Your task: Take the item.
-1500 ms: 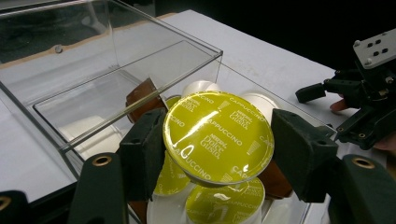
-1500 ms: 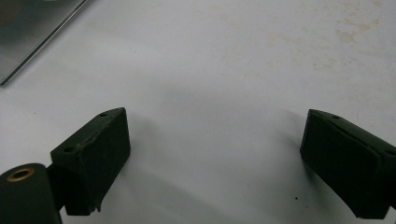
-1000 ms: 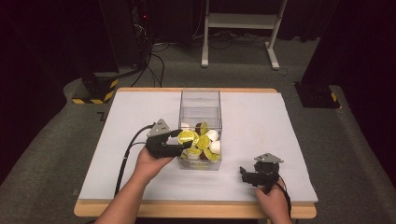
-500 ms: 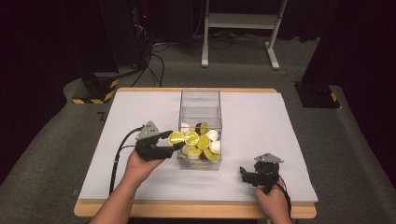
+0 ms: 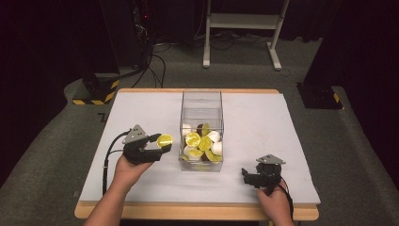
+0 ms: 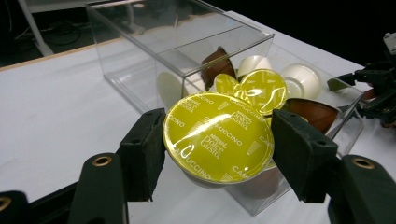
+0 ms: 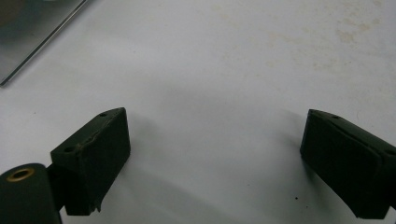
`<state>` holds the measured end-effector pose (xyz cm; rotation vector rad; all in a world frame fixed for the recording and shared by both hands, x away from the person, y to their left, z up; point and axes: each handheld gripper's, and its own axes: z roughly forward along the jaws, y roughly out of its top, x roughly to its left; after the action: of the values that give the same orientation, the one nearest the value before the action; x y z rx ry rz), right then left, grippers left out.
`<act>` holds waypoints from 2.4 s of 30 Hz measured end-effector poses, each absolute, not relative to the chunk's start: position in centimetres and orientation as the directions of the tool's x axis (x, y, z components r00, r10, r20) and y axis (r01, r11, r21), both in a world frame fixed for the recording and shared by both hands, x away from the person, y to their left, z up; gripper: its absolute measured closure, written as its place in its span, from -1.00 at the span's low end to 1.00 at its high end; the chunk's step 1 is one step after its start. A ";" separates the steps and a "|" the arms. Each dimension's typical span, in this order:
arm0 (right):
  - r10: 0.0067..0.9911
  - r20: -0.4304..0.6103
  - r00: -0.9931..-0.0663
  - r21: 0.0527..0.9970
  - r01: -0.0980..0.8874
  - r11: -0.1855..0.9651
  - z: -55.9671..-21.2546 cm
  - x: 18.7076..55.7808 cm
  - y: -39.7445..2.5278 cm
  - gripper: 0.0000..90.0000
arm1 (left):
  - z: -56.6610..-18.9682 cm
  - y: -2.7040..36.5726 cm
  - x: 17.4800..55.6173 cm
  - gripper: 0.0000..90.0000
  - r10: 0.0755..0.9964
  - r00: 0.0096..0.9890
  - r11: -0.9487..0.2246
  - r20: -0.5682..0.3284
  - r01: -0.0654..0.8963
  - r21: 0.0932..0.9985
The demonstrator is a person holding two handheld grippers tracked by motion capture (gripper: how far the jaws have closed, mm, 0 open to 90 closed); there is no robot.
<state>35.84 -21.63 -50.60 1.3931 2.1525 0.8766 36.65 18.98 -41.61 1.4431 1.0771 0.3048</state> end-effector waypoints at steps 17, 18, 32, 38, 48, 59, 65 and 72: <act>0.915 -0.015 -0.404 0.706 0.644 0.295 -50.6 35.8 -21.6 -0.82 | -43.7 22.2 37.6 -0.17 0.796 0.452 0.205 -0.402 0.423 0.883; 0.915 -0.015 -0.404 0.706 0.644 0.295 -50.6 35.8 -21.6 -0.82 | -43.8 22.4 37.7 -0.17 0.798 0.448 0.206 -0.403 0.425 0.881; 0.915 -0.014 -0.404 0.705 0.645 0.296 -50.6 35.8 -21.6 -0.82 | -45.0 23.5 39.4 -0.17 0.834 0.385 0.223 -0.396 0.422 0.879; 0.915 -0.014 -0.404 0.705 0.645 0.296 -50.6 35.8 -21.6 -0.82 | -45.6 23.5 40.3 -0.17 0.848 0.368 0.214 -0.382 0.420 0.882; 0.915 -0.014 -0.404 0.705 0.644 0.295 -50.6 35.8 -21.6 -0.82 | -46.0 23.3 41.3 -0.17 0.864 0.344 0.214 -0.367 0.409 0.887; 0.915 -0.015 -0.403 0.706 0.644 0.295 -50.6 35.8 -21.6 -0.82 | -47.3 23.5 42.9 -0.17 0.878 0.314 0.213 -0.360 0.418 0.883; 0.915 -0.014 -0.404 0.705 0.645 0.295 -50.6 35.8 -21.6 -0.82 | -48.3 23.9 43.8 -0.17 0.893 0.292 0.197 -0.343 0.432 0.880; 0.915 -0.014 -0.404 0.705 0.645 0.295 -50.6 35.8 -21.6 -0.82 | -49.0 24.1 44.6 -0.16 0.890 0.268 0.219 -0.368 0.456 0.863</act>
<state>35.83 -21.63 -50.60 1.3944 2.1528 0.8773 44.56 24.09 -49.04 1.4081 1.3577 0.4848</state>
